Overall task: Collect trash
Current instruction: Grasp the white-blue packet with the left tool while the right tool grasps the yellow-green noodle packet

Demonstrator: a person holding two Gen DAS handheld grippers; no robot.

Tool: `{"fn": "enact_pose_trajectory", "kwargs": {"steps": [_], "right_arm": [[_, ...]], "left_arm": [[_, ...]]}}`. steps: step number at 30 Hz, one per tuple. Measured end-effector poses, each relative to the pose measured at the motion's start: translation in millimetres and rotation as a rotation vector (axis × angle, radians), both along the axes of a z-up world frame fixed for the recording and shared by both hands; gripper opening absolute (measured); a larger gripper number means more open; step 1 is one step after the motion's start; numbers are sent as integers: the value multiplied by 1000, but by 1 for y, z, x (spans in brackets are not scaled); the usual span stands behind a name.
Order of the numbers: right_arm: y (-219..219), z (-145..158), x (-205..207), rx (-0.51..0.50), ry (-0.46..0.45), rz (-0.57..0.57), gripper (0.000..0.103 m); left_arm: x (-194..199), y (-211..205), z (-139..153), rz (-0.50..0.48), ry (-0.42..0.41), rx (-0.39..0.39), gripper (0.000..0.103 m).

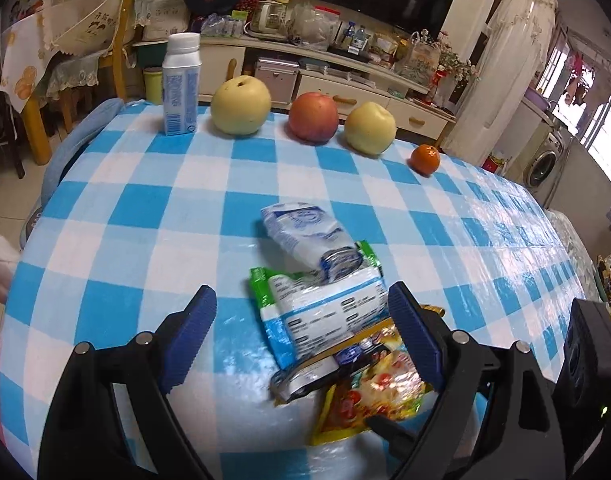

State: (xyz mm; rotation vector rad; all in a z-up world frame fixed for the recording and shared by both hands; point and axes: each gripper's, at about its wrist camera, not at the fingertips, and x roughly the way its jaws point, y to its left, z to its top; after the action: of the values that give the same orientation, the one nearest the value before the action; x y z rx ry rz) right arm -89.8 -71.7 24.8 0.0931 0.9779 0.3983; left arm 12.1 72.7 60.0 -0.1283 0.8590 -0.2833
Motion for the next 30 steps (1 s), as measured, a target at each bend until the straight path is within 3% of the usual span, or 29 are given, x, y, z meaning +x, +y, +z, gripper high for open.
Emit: {"fn": "enact_pose_trajectory", "kwargs": {"steps": [5,8,14,22,29,30], "right_arm": [[-2,0,-1,20,7,-5,70],[-5,1,0,53,20,-12,71],[-8,4,3,75,25,-24,77],[-3,4,3,69,17,-14,77],[3,1,2,25,-1,4,77],[5,1,1,15,-5,8,77]], "left_arm": [[20,-23,0,-4,2,69,88],[40,-33,-5,41,27,136,88],[71,-38,-20,66,104,157,87],[83,-32,-42,96,192,146,49],[69,-14,-37,121,164,117,45],[66,-10,-35,124,162,112,33]]}}
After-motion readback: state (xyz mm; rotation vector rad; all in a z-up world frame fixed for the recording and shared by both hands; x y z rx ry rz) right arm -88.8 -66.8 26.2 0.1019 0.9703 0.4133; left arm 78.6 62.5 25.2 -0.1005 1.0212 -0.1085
